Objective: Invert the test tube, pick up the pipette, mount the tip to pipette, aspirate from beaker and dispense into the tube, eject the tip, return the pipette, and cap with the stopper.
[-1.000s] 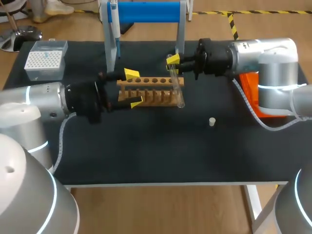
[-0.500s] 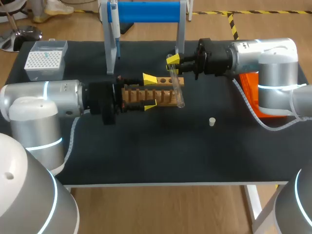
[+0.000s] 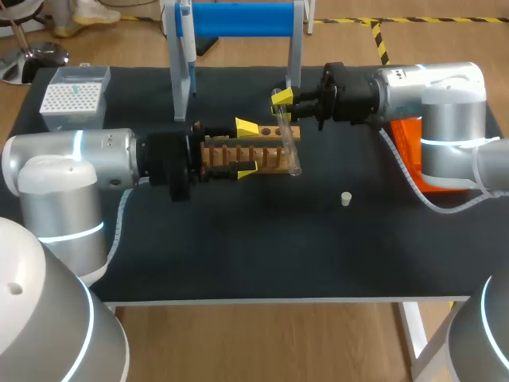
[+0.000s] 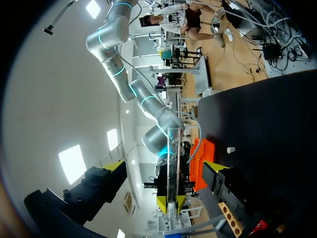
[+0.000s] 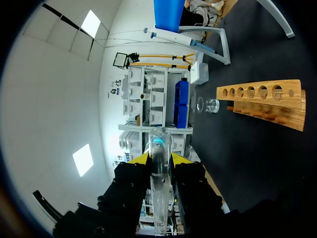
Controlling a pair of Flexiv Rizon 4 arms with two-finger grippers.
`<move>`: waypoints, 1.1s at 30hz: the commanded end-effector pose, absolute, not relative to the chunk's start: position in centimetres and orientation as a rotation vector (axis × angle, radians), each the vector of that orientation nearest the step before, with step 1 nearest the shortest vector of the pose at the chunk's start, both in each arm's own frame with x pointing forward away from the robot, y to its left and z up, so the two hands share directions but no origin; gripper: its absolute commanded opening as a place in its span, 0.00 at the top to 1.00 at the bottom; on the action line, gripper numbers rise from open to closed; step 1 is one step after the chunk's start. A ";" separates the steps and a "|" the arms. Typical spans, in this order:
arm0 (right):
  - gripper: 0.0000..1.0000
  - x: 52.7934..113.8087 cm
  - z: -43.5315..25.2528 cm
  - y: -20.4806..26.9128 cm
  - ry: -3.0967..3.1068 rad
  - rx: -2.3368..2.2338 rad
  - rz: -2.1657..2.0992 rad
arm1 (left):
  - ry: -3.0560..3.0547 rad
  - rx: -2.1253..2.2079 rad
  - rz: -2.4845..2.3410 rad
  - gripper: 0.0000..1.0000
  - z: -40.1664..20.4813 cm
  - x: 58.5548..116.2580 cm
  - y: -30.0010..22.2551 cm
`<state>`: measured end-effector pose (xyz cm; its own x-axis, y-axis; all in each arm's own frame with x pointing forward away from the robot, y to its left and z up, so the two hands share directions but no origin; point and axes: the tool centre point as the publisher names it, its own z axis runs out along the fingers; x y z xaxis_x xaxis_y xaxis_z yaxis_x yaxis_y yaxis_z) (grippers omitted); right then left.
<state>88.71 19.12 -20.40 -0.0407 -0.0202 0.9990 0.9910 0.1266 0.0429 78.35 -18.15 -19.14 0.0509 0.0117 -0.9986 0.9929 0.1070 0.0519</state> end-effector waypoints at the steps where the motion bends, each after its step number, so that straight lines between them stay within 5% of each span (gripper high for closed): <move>1: 1.00 88.7 -20.3 19.0 -1.286 -1.083 -1.153 | 1.223 1.159 -1.085 0.00 -19.2 78.3 -18.1; 33: 1.00 88.7 -20.3 19.0 -1.286 -1.083 -1.153 | 1.176 1.282 -1.127 0.00 -19.2 79.0 -24.8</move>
